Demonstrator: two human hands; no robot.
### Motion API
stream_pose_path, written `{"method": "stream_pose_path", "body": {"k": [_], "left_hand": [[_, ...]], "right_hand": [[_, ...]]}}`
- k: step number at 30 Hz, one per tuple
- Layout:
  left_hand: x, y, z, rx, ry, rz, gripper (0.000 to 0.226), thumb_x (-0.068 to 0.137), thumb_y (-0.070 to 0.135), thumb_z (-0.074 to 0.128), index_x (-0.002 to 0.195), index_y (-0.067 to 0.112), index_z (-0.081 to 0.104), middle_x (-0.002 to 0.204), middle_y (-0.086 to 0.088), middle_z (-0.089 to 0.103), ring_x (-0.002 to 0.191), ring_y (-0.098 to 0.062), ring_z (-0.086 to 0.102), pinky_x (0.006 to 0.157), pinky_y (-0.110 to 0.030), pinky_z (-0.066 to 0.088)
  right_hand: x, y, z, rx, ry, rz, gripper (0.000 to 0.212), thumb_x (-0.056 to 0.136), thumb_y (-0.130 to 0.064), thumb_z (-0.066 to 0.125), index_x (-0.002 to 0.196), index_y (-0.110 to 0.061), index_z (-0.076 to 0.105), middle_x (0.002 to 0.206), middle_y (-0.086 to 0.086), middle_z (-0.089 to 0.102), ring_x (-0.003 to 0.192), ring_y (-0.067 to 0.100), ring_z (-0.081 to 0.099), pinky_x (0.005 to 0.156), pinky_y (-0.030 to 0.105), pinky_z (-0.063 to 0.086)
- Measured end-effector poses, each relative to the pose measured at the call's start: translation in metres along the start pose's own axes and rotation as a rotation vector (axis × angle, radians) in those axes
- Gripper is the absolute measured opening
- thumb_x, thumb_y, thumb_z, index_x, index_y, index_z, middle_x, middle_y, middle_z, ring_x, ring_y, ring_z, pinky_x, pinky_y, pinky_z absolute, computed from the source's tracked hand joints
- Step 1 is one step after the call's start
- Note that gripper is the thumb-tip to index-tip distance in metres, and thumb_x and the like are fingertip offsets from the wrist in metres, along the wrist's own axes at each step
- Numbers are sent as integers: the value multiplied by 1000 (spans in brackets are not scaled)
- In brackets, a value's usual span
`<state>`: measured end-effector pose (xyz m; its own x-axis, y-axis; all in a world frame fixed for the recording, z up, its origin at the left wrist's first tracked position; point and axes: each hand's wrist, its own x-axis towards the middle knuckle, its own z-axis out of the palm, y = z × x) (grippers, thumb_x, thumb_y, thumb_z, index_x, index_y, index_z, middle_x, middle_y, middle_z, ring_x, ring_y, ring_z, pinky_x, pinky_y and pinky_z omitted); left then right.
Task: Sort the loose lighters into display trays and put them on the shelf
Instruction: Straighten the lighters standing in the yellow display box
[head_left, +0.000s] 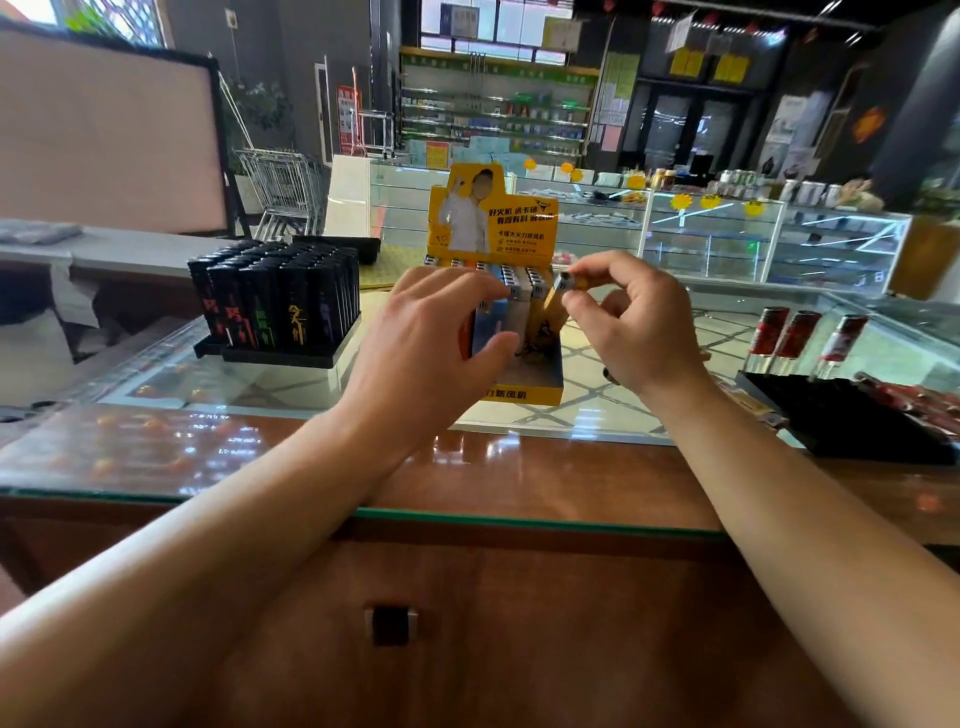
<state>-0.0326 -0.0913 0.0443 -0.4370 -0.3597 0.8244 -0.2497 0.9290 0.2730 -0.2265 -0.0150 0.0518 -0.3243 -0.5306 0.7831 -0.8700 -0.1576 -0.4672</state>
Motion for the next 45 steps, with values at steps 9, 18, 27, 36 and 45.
{"method": "stream_pose_path", "body": {"k": [9, 18, 27, 36, 45], "left_hand": [[4, -7, 4, 167, -145, 87, 56, 83, 41, 61, 131, 14, 62, 135, -5, 61, 131, -29, 48, 110, -45, 37], [0, -10, 7, 225, -261, 25, 73, 83, 52, 51, 148, 21, 42, 155, -6, 40, 147, -29, 27, 119, -53, 22], [-2, -12, 8, 233, -282, 24, 72, 85, 53, 50, 150, 22, 39, 156, -5, 37, 148, -28, 24, 120, -52, 19], [0, 1, 9, 233, -228, 106, 66, 86, 49, 56, 145, 21, 47, 152, -4, 45, 145, -27, 33, 120, -53, 20], [8, 56, 46, 116, -347, 248, 65, 86, 49, 55, 144, 22, 49, 151, -4, 46, 142, -27, 38, 117, -46, 28]], "right_hand": [[1, 5, 12, -195, -38, -89, 23, 88, -17, 71, 111, -17, 68, 99, -2, 72, 56, -14, 46, 62, 10, 37], [3, 9, 18, -306, -32, -141, 23, 88, -17, 69, 110, -14, 67, 107, 3, 70, 92, 22, 65, 74, 33, 51], [-1, 8, 16, -353, -110, -74, 33, 87, -19, 70, 119, -17, 67, 115, 4, 66, 98, 22, 61, 77, 24, 41], [-11, -3, -27, -472, -227, -40, 47, 86, -31, 72, 129, -18, 62, 128, 4, 63, 119, 28, 50, 96, 32, 36], [-75, 23, -126, -737, -300, 95, 53, 93, -52, 53, 136, -21, 56, 139, 0, 55, 137, 25, 37, 113, 39, 27]]}}
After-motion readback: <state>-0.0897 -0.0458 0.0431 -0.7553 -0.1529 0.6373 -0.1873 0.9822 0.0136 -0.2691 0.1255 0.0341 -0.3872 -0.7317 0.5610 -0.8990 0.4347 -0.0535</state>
